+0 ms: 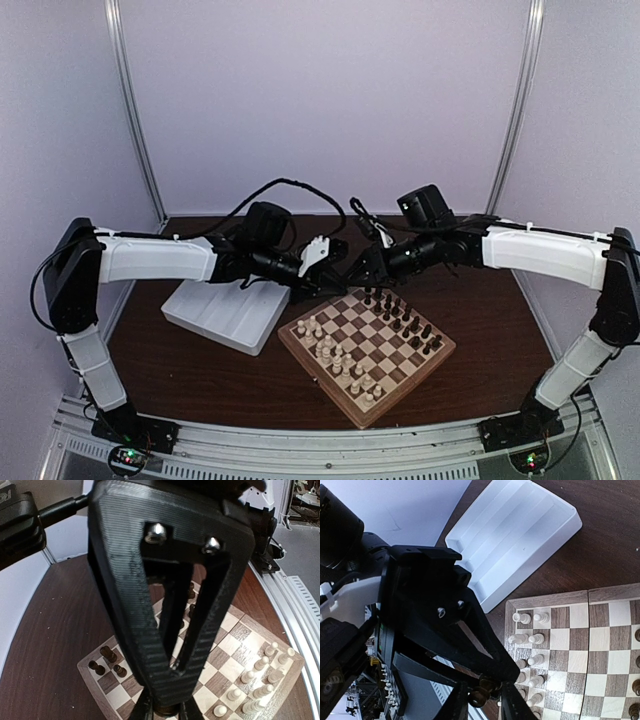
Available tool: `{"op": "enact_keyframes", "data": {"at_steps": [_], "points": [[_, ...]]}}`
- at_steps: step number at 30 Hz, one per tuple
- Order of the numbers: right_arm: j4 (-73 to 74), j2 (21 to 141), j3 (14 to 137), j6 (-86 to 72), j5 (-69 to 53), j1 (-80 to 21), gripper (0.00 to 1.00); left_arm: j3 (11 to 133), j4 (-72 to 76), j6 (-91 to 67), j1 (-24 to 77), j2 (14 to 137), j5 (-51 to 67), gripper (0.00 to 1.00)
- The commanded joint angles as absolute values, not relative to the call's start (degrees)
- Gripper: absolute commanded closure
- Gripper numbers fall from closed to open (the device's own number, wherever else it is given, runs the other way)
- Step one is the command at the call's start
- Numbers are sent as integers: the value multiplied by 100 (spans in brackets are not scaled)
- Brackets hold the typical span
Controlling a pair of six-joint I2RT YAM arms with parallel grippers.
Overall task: Set up the chess pieces on the board
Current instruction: Adjust the chess piece, then place the chess piece on the chessboard.
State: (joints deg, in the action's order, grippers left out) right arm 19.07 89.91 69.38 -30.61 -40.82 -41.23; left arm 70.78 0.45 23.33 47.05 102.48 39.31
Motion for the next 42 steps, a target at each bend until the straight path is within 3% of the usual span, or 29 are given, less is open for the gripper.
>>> {"op": "enact_keyframes", "data": {"at_steps": [1,12,21,24,27,42], "points": [[2191,9089,7158,-2912,-3807,-4166,80,7295,-244,2473,4754,10329,3804,100],[2521,9219,7290,-2763,-3738,-4184,95,7374,-416,2542,4759,10373,3604,97],[3682,9473,8045,-1881,-2817,-4110,98,6592,486,2194,4764,9750,3235,28],[4071,9715,8402,-1546,-2489,-4079,98,6372,397,2068,4764,9413,2843,19],[4454,10056,8744,-1223,-2160,-4056,97,6124,286,1832,4755,9006,2422,3],[5145,11417,10075,-483,-1106,-4025,96,5143,-207,221,4720,7176,641,2]]}}
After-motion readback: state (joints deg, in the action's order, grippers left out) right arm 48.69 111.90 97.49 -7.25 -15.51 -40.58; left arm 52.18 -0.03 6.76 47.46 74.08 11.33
